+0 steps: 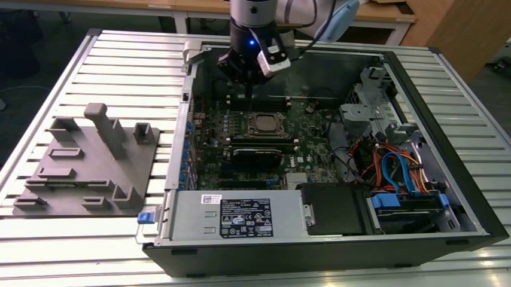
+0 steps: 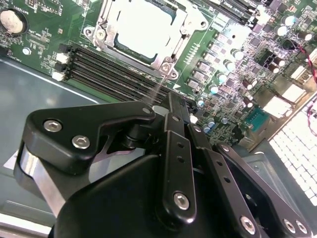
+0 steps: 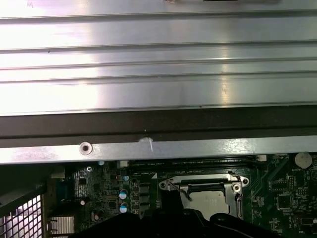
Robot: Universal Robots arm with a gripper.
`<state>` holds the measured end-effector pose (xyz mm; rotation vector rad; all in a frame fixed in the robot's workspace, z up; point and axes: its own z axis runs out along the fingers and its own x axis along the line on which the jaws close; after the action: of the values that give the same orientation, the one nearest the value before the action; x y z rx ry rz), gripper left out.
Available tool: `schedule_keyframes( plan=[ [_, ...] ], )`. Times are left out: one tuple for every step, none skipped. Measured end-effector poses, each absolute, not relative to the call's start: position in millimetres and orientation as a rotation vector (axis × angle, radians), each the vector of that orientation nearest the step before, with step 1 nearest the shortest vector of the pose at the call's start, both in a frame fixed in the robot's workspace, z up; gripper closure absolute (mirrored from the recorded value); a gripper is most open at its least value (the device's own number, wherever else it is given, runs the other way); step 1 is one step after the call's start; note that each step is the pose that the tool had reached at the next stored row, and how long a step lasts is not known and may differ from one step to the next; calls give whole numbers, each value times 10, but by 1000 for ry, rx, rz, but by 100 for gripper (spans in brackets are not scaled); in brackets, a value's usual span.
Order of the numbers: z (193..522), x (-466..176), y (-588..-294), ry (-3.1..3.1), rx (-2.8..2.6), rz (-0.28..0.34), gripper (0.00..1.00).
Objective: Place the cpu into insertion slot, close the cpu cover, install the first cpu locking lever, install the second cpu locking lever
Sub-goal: 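Install the first cpu locking lever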
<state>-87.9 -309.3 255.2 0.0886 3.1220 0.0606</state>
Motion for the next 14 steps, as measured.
schedule_keyframes(
  plan=[
    [2552,-872,-3093,3122,89,60,90],
    [2552,-867,-3093,3122,89,60,90],
    [2551,-865,-3093,3122,89,60,90],
    [2551,-865,-3093,3122,89,60,90],
    [2551,-856,-3093,3122,89,60,90],
    [2551,-850,-3093,3122,89,60,90],
    [2552,-850,-3093,3122,89,60,90],
    [2551,-850,-3093,3122,89,60,90],
    [2551,-850,-3093,3122,89,60,90],
    [2551,-849,-3093,3122,89,60,90],
    [2552,-842,-3093,3122,89,60,90],
    [2551,-836,-3093,3122,89,60,90],
    [2551,-836,-3093,3122,89,60,90],
    [2552,-835,-3093,3122,89,60,90]
  ],
)
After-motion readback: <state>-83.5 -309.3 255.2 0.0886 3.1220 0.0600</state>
